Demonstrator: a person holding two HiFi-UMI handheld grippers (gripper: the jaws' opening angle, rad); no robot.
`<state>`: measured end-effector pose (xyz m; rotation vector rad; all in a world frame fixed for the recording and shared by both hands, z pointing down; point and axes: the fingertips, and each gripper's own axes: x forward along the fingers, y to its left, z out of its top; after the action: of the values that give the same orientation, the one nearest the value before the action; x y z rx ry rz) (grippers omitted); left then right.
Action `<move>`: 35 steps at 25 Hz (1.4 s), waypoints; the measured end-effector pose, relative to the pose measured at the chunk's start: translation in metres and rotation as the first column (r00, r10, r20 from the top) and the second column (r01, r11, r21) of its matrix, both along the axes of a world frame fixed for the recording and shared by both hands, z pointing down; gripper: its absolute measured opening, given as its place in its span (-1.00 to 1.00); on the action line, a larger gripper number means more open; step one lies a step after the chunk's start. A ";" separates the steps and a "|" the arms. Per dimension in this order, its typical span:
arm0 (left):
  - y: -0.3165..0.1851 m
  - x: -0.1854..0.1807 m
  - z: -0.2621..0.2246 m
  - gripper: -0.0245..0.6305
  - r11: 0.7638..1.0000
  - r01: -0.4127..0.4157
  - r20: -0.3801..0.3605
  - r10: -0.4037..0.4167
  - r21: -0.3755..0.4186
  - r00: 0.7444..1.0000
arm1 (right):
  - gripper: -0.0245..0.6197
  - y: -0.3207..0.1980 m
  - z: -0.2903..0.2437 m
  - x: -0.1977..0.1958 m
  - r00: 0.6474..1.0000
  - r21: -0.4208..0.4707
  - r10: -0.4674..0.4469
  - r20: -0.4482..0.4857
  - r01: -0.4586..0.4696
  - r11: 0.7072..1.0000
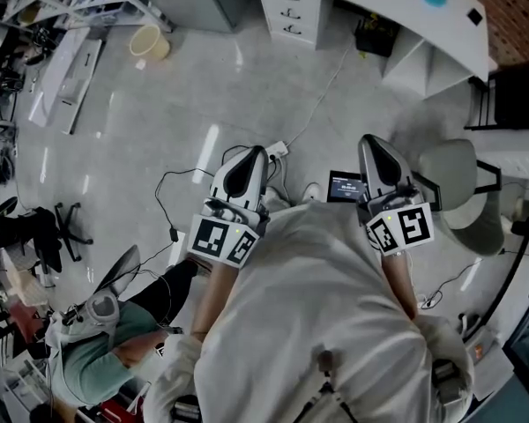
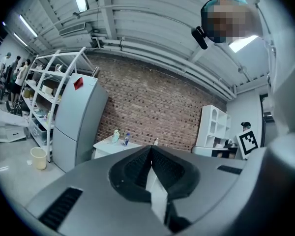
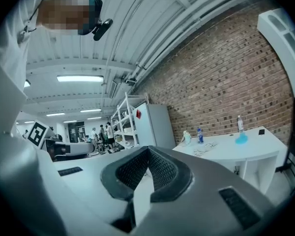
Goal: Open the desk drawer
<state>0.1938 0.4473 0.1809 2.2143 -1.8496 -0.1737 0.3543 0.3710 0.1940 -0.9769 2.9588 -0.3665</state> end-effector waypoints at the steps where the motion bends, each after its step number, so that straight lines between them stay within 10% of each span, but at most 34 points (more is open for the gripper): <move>1: -0.001 0.001 0.001 -0.91 1.000 0.004 -0.001 -0.004 0.000 1.000 | -0.84 0.000 0.001 0.001 1.000 -0.001 -0.005 0.001 0.005 1.000; 23: -0.051 -0.018 0.003 -0.91 0.996 0.061 -0.014 -0.060 0.070 0.998 | -0.84 -0.050 0.016 -0.005 0.999 0.009 -0.038 -0.028 0.038 0.999; 35: -0.176 -0.124 0.012 -0.91 0.998 -0.036 -0.014 0.036 0.057 0.999 | -0.84 -0.154 0.023 -0.093 0.995 -0.011 0.082 -0.053 -0.082 0.997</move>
<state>0.0703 0.2712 0.1930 2.2760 -1.8174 -0.2388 0.2609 0.2169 0.2168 -1.1226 2.9545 -0.3652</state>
